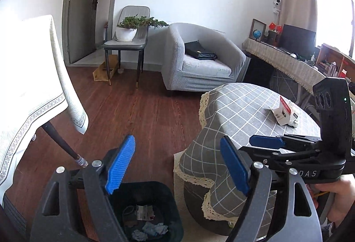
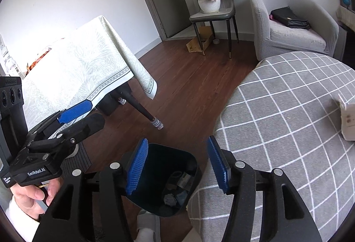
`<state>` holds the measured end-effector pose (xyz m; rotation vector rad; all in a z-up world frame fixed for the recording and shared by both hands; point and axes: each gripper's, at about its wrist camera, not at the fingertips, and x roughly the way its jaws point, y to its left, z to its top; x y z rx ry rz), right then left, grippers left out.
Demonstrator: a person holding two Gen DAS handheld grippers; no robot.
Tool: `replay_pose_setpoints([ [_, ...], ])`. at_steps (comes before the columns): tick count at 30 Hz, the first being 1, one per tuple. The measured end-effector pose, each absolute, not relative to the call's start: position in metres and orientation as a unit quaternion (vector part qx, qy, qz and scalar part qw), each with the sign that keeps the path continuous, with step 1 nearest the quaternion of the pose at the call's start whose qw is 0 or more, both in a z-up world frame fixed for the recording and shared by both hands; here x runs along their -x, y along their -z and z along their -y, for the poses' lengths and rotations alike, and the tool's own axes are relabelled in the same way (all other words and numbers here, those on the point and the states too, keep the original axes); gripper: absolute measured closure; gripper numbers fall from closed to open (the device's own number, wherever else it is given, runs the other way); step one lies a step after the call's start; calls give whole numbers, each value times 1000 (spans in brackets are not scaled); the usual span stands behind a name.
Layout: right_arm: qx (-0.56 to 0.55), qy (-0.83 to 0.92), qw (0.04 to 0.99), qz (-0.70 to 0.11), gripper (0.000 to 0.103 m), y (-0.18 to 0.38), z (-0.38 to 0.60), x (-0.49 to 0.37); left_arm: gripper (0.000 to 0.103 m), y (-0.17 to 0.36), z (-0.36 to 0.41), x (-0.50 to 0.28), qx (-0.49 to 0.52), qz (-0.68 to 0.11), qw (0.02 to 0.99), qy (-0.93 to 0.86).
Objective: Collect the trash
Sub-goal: 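Move both open tools back to the box and black bag, then grasp the white barcode box with the left tool while the right tool grasps the black FOCC bag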
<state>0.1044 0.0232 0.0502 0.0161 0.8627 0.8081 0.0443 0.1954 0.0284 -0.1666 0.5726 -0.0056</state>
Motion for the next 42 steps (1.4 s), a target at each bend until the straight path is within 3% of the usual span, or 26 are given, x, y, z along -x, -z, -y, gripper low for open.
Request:
replay_pose_setpoints([
  [24, -42, -290, 881, -371, 42, -75, 139, -163, 23, -42, -64, -132, 100, -292, 947, 92],
  [42, -104, -230, 890, -379, 38, -67, 245, -213, 42, -7, 32, -211, 108, -381, 905, 158],
])
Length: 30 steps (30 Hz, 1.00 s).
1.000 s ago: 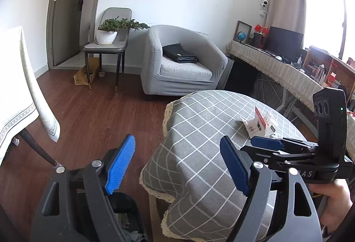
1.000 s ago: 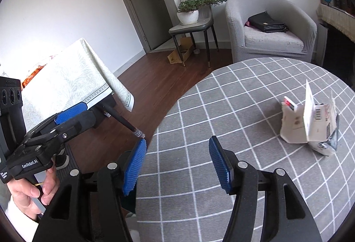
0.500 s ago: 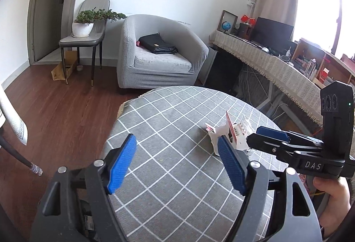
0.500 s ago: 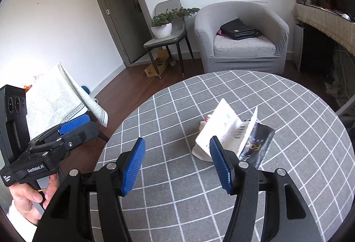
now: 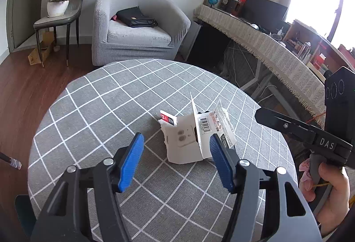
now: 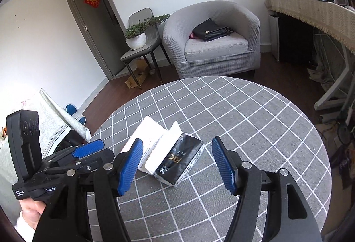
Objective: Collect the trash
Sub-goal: 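Grasp the white barcode box with the left tool while the right tool grasps the black FOCC bag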
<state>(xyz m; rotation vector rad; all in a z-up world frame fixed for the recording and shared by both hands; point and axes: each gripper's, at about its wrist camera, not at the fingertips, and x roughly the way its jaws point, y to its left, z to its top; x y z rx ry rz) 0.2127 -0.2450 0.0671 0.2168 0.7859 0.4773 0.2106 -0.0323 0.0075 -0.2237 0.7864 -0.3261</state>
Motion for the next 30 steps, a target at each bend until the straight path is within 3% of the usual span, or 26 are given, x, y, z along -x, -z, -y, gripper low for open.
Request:
replay_pose_setpoints([
  [10, -118, -230, 875, -410, 37, -53, 260, -232, 71, 6, 51, -238, 119, -407, 889, 171],
  [12, -118, -231, 872, -415, 37, -51, 259, -235, 82, 8, 55, -241, 117, -410, 888, 175],
  [13, -118, -233, 870, -418, 37, -49, 259, -236, 96, 9, 56, -242, 115, -411, 886, 179],
  [16, -118, -236, 865, -427, 37, -45, 257, -237, 101, 6, 57, -242, 107, -403, 893, 172],
  [30, -77, -253, 847, -461, 34, -33, 219, -239, 101, -11, 19, -235, 117, -380, 907, 140],
])
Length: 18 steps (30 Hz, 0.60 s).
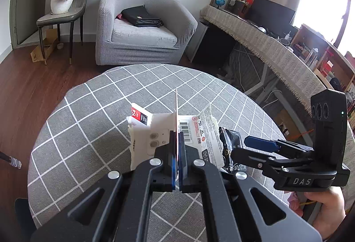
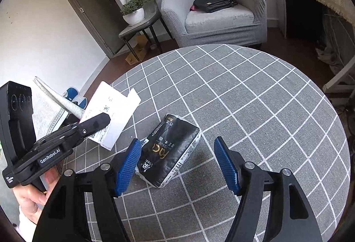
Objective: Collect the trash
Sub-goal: 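Grasp the white barcode box with the left tool while the right tool grasps the black FOCC bag, then carry the box and black bag with both tools over the bin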
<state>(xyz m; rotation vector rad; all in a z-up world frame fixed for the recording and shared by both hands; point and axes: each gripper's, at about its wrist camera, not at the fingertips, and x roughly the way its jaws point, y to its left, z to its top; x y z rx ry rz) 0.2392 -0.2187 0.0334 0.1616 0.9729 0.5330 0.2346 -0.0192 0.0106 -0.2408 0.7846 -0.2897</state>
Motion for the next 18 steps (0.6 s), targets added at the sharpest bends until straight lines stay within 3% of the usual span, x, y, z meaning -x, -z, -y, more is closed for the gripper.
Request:
replay_pose_setpoints([
  [9, -39, -240, 850, -468, 28, -30, 187, -244, 100, -16, -10, -226, 109, -376, 912, 120],
  [15, 61, -211, 858, -464, 28, -28, 157, -241, 101, -16, -34, -220, 111, -375, 914, 104],
  [18, 100, -204, 858, -461, 36, -25, 144, -236, 101, -17, -44, -216, 115, -374, 915, 98],
])
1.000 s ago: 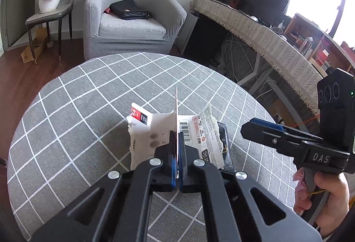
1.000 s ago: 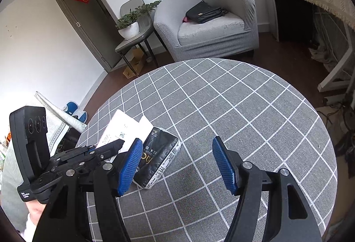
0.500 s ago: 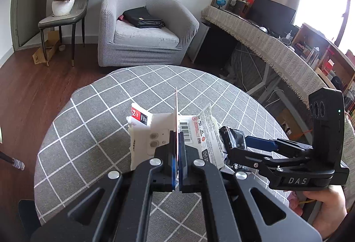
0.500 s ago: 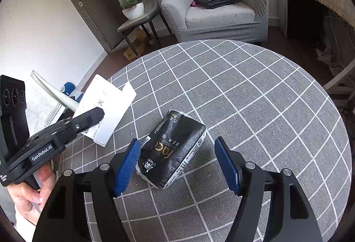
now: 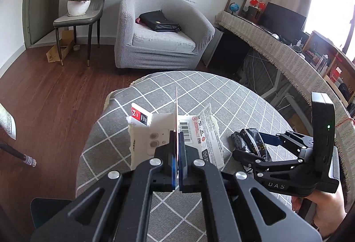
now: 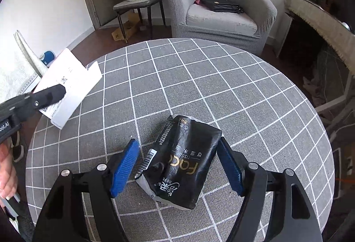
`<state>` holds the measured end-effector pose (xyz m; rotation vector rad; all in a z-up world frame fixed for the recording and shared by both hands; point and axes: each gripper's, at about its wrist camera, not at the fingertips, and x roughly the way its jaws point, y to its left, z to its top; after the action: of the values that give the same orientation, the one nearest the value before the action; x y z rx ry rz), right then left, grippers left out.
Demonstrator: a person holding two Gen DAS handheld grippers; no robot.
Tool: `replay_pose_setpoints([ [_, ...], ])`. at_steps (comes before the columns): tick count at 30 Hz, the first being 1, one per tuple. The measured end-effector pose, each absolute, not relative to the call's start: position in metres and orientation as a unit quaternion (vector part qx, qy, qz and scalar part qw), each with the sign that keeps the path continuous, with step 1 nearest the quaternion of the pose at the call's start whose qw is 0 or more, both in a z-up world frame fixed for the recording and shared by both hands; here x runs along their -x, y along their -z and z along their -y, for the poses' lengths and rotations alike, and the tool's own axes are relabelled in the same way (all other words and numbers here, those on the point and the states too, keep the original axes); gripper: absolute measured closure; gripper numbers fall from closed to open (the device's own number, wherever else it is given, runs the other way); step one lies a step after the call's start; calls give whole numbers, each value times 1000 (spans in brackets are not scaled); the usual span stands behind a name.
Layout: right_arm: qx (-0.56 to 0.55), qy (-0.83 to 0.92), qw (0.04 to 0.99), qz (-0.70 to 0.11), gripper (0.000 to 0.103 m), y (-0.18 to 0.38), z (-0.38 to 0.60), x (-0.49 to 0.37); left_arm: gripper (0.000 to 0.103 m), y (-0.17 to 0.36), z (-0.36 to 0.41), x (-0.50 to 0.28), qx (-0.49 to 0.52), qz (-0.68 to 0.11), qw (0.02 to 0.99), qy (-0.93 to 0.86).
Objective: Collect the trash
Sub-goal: 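Carry the box and black bag with both tools over the bin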
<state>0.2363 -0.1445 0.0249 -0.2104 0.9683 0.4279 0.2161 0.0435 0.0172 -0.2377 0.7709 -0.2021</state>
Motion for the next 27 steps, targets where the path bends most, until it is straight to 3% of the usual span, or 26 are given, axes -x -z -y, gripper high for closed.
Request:
replay_pose_setpoints([
  [7, 122, -199, 865, -445, 52, -27, 138, -220, 100, -20, -50, -194, 105, -372, 918, 90],
  [27, 49, -264, 877, -398, 52, -54, 98, -136, 100, -19, -96, -96, 86, -371, 923, 58],
])
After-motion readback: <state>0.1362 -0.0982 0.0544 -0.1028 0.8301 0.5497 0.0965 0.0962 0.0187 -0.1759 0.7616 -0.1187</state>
